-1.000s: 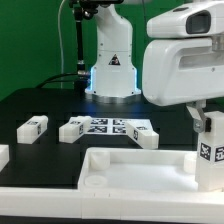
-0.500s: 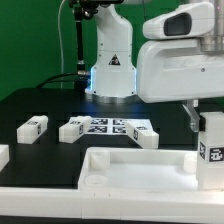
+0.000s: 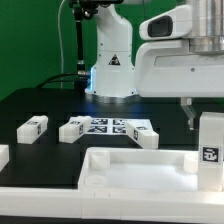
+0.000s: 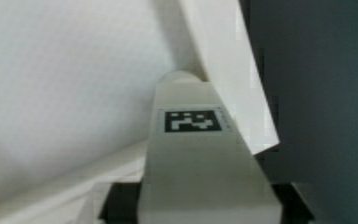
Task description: Assemble desk
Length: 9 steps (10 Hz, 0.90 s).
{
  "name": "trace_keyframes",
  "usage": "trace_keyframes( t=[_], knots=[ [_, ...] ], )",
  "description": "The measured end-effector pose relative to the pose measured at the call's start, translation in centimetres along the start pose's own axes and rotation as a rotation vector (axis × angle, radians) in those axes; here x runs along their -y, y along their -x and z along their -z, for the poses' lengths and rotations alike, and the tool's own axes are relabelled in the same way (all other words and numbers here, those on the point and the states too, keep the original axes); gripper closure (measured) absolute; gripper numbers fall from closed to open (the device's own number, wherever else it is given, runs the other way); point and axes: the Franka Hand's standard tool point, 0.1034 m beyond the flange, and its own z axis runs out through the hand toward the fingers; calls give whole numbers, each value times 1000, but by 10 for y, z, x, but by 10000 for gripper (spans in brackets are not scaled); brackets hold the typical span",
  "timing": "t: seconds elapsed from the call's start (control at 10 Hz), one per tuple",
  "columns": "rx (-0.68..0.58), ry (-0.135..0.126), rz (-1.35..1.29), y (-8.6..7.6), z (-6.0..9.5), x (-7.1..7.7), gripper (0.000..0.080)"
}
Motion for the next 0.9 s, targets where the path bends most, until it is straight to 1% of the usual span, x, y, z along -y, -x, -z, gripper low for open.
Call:
trace_keyframes(
  t=[0.1,0.5,0.7,0.8,0.9],
  knots=[
    [0,1,-93,1,0,1,509],
    [13,-10,-478,2,-1,2,509],
    [14,-9,-518,3,-1,3,509],
    [14,-10,-494,3,-1,3,467],
    [14,-10,-458,3,-1,3,264]
  ],
)
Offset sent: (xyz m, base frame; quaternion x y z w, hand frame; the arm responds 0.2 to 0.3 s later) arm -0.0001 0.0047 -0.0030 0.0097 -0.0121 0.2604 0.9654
